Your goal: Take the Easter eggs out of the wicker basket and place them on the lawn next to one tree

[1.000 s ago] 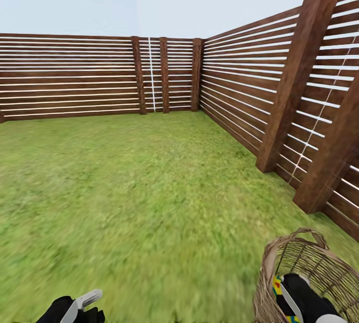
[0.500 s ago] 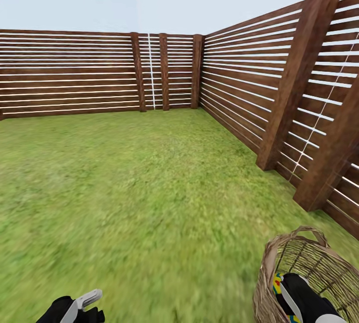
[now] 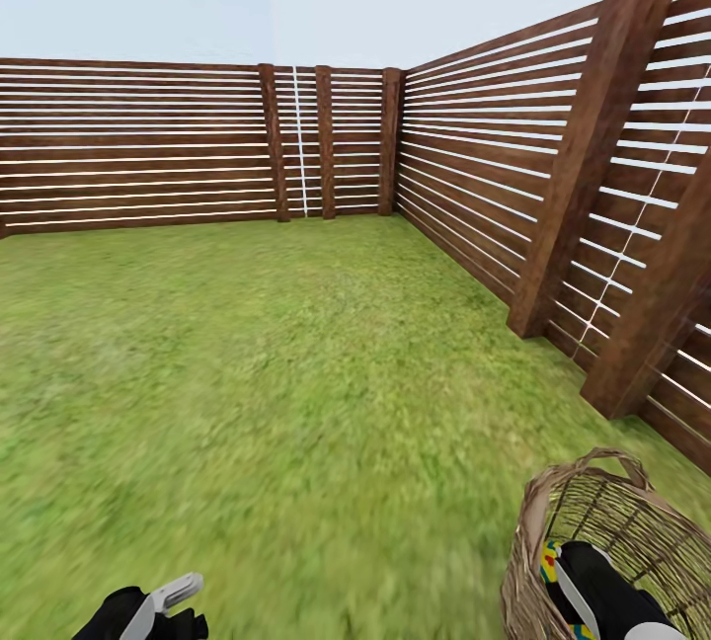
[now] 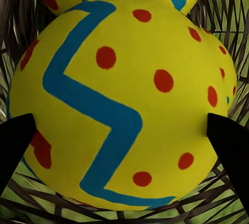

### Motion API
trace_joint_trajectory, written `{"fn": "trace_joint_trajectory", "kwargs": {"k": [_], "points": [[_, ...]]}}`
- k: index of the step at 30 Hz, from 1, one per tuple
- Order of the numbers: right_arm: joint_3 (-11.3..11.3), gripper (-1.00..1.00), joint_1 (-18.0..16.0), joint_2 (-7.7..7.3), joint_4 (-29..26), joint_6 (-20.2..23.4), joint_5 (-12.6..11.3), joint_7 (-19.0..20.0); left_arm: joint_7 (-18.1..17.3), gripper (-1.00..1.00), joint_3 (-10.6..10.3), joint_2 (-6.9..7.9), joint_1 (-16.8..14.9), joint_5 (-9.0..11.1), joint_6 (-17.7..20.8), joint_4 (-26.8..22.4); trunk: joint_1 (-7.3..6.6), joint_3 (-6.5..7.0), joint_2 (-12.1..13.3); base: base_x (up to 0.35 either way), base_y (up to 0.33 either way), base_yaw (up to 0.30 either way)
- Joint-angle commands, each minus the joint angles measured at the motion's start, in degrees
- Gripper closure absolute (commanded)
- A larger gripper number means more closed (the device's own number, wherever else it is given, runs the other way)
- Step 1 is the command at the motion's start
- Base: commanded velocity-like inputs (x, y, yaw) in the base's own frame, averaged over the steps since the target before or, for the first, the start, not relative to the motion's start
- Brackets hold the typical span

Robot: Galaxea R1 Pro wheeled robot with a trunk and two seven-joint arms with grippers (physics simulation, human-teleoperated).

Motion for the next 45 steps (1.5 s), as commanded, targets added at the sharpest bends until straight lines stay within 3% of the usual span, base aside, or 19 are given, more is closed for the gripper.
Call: {"fn": "trace_joint_trajectory", "kwargs": {"k": [1,13,37,45], "points": [[-0.03,1.00,0.04,-0.02,-0.09,0.42,1.36,-0.16,0.00,-1.00,0.23,-0.03,-0.01,0.40,0.35,-0.09,0.00,-0.06,-0.01,0.000,0.000,0.000],[0.04,1.00,0.04,0.07,-0.09,0.42,1.38,-0.16,-0.01,-1.00,0.23,-0.45,-0.01,0.40,0.35,-0.09,0.00,-0.06,-0.01,0.000,0.000,0.000],[-0.05,1.00,0.04,0.07,-0.09,0.42,1.41,-0.16,0.07,-1.00,0.23,-0.44,-0.01,0.40,0.45,0.00,-0.62,5.25,0.31,0.000,0.000,0.000],[-0.05,1.00,0.04,0.07,-0.09,0.42,1.34,-0.17,0.07,-1.00,0.23,-0.45,-0.01,0.40,0.46,0.00,-2.38,6.69,3.51,-0.009,0.000,0.000]]}}
